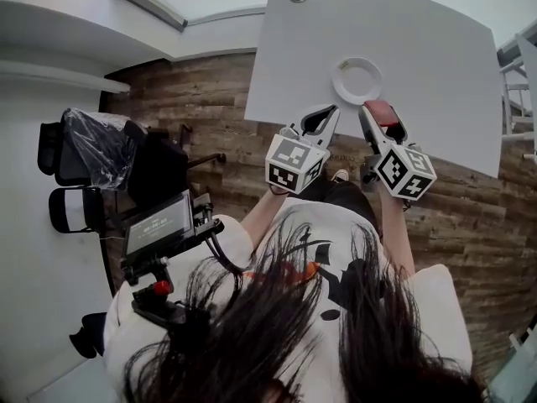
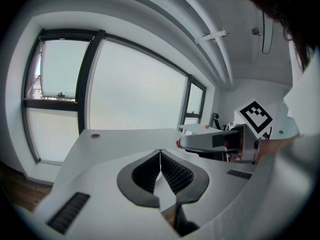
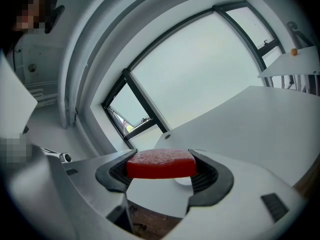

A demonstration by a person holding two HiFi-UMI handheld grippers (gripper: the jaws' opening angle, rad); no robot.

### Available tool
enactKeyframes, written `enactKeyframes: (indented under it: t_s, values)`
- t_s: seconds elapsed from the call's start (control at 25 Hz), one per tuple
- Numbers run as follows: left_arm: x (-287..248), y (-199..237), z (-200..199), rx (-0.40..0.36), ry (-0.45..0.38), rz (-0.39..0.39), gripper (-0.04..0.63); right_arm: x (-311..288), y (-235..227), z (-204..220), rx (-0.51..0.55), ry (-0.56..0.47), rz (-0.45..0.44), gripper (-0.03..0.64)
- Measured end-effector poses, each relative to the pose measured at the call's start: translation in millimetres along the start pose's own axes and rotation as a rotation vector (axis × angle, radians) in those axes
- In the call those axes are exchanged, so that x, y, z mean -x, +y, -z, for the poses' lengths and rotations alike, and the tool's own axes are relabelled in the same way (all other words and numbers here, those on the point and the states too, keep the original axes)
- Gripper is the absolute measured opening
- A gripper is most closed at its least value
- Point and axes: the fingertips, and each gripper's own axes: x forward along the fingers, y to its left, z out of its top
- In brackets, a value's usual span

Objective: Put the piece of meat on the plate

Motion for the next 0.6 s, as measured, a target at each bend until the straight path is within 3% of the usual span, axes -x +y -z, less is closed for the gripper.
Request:
enactKeyframes:
  t_s: [0.36, 0.6]
  values:
    - [1.3, 1.7, 8.0, -0.024, 0.019, 0.005, 0.008, 2.9, -13.1, 23.0, 0.003, 0.029, 0.035, 0.311]
    - [-6.8, -6.4, 13.8, -0.045, 0.03, 0.039, 0.008, 5.9, -30.1, 43.1, 0.062, 0.074, 0.077, 0.311]
